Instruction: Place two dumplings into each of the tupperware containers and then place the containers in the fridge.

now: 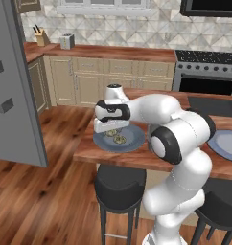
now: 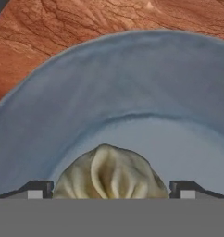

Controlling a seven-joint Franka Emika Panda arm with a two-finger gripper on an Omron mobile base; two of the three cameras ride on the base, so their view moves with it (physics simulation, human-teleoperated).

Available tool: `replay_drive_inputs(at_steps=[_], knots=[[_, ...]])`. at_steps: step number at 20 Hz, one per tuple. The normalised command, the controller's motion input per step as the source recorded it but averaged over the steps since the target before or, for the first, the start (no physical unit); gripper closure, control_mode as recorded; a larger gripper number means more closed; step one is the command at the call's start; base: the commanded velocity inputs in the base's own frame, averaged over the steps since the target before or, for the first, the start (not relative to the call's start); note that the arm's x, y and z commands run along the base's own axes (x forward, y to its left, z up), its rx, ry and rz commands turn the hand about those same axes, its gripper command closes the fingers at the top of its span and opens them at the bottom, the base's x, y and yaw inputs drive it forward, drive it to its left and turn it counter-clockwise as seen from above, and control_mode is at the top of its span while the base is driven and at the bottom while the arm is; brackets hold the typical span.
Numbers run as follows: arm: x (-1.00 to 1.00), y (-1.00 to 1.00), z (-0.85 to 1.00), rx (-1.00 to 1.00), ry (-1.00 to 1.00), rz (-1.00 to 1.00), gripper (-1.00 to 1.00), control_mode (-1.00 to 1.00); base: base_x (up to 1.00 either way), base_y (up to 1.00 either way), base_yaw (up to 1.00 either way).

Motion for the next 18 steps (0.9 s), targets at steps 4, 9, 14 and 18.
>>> replay_drive_inputs(at_steps=[4,9,14,18], knots=[[-0.33,-0.12,-0.23,0.05,-0.09,0.00,1.00,-1.00,0.00,0.00,0.00],[-0.45,-0.21,0.35,0.18,-0.20,-0.02,1.00,-1.00,0.00,0.00,0.00],[-0.86,-0.38,1.00,0.22,-0.24,-0.04,1.00,-1.00,0.00,0.00,0.00],[-1.00,-0.85,0.86,0.03,-0.16,-0.21,1.00,-1.00,0.00,0.00,0.00]])
